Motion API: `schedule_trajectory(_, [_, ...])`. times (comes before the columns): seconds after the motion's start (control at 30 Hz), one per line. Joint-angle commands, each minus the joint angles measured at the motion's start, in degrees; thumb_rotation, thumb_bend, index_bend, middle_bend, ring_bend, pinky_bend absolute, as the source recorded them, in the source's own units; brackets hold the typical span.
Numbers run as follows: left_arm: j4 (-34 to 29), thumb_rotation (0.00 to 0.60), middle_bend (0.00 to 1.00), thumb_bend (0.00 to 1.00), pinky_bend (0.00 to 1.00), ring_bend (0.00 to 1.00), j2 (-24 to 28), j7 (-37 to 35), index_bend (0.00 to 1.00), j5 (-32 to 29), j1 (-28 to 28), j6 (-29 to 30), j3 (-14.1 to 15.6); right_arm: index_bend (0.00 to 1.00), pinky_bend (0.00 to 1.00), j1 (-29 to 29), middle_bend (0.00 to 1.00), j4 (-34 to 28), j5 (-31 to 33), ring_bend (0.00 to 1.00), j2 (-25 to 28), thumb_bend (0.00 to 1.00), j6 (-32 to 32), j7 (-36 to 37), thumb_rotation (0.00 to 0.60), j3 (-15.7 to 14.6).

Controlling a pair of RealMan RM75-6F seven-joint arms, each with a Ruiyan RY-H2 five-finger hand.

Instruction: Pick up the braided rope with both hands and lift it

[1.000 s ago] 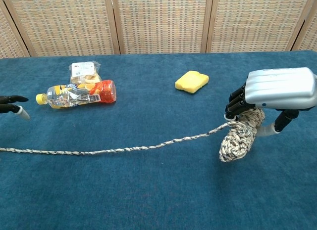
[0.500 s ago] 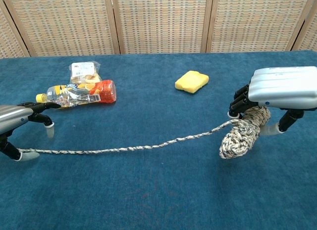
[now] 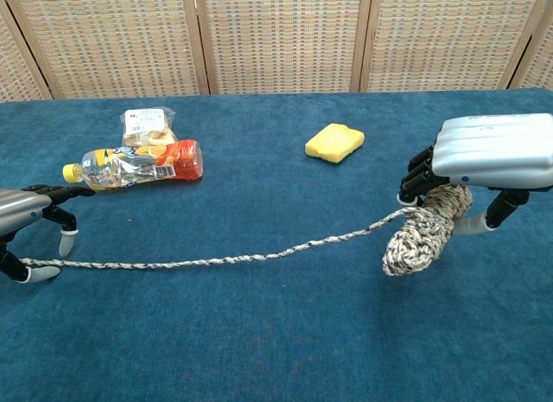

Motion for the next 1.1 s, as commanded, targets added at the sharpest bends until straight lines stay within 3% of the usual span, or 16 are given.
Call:
schedule_trajectory(0.03, [0.2, 0.600, 0.00, 0.34, 0.00, 0.00, -0.2, -0.4, 0.55, -0.3, -0.1, -0.1, -0.1, 0.63, 0.67, 0.0, 0.57, 0.0, -0.1, 0.44, 0.1, 0.68, -0.1, 0.0, 0.600, 0.0])
schedule_trajectory(0.4, [0.1, 0.600, 0.00, 0.39, 0.00, 0.00, -0.4, 1.8, 0.55, -2.6, -1.1, -2.4, -0.1, 0.63, 0.67, -0.2, 0.57, 0.0, -0.5, 0.44, 0.0, 0.68, -0.1, 0.3, 0.600, 0.2])
schedule_trajectory(0.63, [-0.3, 0.600, 0.00, 0.41, 0.00, 0.00, -0.3, 1.4, 0.66, -3.0, -1.1, -2.0, -0.3, 0.63, 0.67, -0.4, 0.57, 0.2, -0.5, 0.44, -0.1, 0.68, -0.1, 0.5, 0.600, 0.2])
schedule_trajectory(1.1, [-0.5, 0.600, 0.00, 0.44, 0.00, 0.00, -0.3, 0.9, 0.64, -2.7, -1.4, -1.2, 0.1, 0.63, 0.67, -0.6, 0.57, 0.3, -0.8, 0.44, -0.3, 0.69, -0.3, 0.3, 0.600, 0.3])
